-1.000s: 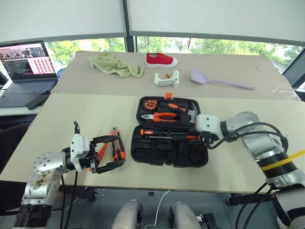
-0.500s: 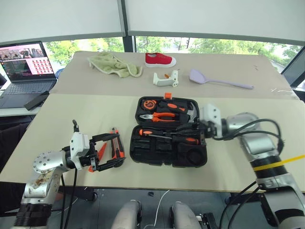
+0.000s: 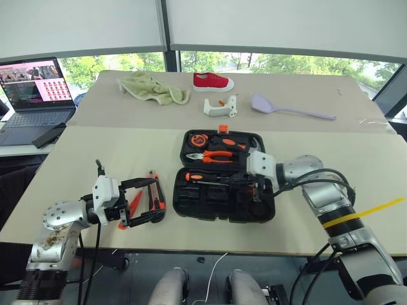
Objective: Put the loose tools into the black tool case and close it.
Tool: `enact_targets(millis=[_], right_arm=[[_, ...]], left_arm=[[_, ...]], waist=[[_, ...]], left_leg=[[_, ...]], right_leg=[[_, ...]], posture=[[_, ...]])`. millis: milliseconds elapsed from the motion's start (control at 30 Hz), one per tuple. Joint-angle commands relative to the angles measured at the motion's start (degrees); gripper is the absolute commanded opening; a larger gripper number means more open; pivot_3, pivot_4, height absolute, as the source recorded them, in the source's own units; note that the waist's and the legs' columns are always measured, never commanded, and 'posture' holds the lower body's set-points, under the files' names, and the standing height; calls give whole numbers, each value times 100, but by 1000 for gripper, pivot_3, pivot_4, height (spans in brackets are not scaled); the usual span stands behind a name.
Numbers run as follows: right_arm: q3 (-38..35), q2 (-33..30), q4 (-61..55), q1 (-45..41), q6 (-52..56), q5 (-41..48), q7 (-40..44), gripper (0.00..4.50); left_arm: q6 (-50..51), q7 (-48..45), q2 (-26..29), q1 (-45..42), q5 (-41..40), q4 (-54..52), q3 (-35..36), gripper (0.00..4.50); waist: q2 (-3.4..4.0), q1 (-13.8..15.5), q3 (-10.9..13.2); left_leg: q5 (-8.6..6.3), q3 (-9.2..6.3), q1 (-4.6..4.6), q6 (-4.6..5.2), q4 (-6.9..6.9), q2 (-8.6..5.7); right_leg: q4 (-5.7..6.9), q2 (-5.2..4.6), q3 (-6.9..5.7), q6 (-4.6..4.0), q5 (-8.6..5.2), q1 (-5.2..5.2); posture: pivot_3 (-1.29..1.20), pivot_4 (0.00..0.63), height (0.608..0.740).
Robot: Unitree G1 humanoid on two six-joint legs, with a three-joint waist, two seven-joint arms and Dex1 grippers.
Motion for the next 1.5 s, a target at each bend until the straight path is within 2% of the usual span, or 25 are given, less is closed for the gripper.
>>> enact_targets(millis=[33, 167, 267, 300, 333, 500, 700, 867, 967, 1033, 1167, 1267, 1433, 1500], right_arm=[[242, 28, -25, 186, -127, -161, 106, 21], [-501, 147, -101, 256, -449, 583, 20, 21], [-1402, 1, -516, 530, 24, 1677, 211, 21], [-1655, -120, -684, 682, 171, 1942, 249, 470], [-1818, -252, -843, 845, 326, 2115, 286, 716], [-2527, -676, -1491, 2013, 65, 2368, 227, 2383], [-3265, -633, -1322, 3296, -1230, 2710, 837, 4436], [-3284, -714, -1489, 3685, -882, 3098, 1119, 4436], [-3182, -581, -1896, 3575, -734, 3346, 976, 4436], [-3044, -508, -2234, 3507, -582, 3482, 879, 4436], [-2797, -351, -2699, 3328, -296, 3632, 657, 4436], [-2602, -258, -2931, 3215, -86, 3680, 504, 4436], [-2519, -221, -3051, 3152, -2, 3632, 402, 4436], [-2532, -220, -3087, 3158, 18, 3635, 381, 4436]], left_arm=[[54, 153, 97, 183, -48, -199, 231, 4500], [291, 435, 76, 375, -370, -390, 585, 4500], [673, 735, 158, 679, -726, -484, 1215, 4500], [729, 796, 210, 852, -758, -475, 1463, 4500], [776, 826, 257, 1022, -777, -466, 1661, 4500], [1082, 1055, 395, 1981, -743, -366, 2598, 4500], [2239, 1600, 632, 3110, -601, -512, 3395, 4500], [3281, 1728, 767, 3316, -1134, -1308, 3442, 4500], [4001, 2307, 783, 2754, -1707, -2055, 3217, 4500], [4482, 2932, 762, 2311, -1779, -2365, 2952, 4500], [4924, 3506, 757, 1966, -1456, -2695, 2265, 4500], [5040, 4068, 500, 1589, -1126, -2712, 1635, 4500], [4925, 4221, 415, 1613, -669, -2837, 839, 4500], [4887, 4291, 464, 1656, -407, -2806, 621, 4500]], waist=[[0, -13, 0], [-3, 0, 2], [-3, 14, 7], [-1, 25, 8], [-1, 27, 9], [-3, 51, 8], [-8, 35, 12], [-16, 62, 16], [-18, 84, 17], [-18, 102, 17], [-19, 50, 16], [-19, 44, 17], [-22, 73, 17], [-20, 91, 16]], left_leg=[[0, 1, 2, 0, -4, 1], [0, 1, 0, 0, -17, 4], [1, 0, -29, -1, -19, 4], [1, 0, -32, -1, -20, 4], [1, 0, -32, -1, -23, 3], [0, 0, -26, -1, -46, 8], [0, 6, -26, 0, -49, 15], [-5, 10, -15, -9, -48, 17], [-25, 7, -18, -43, -45, 17], [-25, 4, -17, -44, -44, 17], [-23, 10, -24, -41, -46, 14], [-3, 14, -24, -7, -52, 12], [-7, 12, -25, -14, -51, 15], [-26, 12, -24, -46, -50, 15]], right_leg=[[0, -1, 1, 0, 0, 0], [-1, -1, 1, -2, 0, -3], [2, -3, 1, -4, 0, -13], [2, -5, 2, -4, 1, -16], [-1, -10, 2, -4, 0, -15], [-37, -29, -1, -5, -1, -5], [-39, -55, -5, -12, -4, -3], [-43, -69, -10, -12, -4, -1], [-44, -80, -8, -12, -4, -2], [-43, -79, -9, -12, -4, -2], [-38, -59, -9, -11, -3, -1], [-32, -24, -8, -11, -3, -7], [-35, -18, -3, -12, -2, -5], [-37, -23, -2, -12, -2, -3]], posture=[[0, 150, 740], [0, 150, 740], [0, 150, 740], [0, 150, 740], [0, 150, 740], [0, 150, 740], [0, 150, 740], [0, 150, 740], [0, 150, 740], [0, 150, 740], [0, 150, 740], [0, 150, 740], [0, 150, 740], [0, 150, 740]])
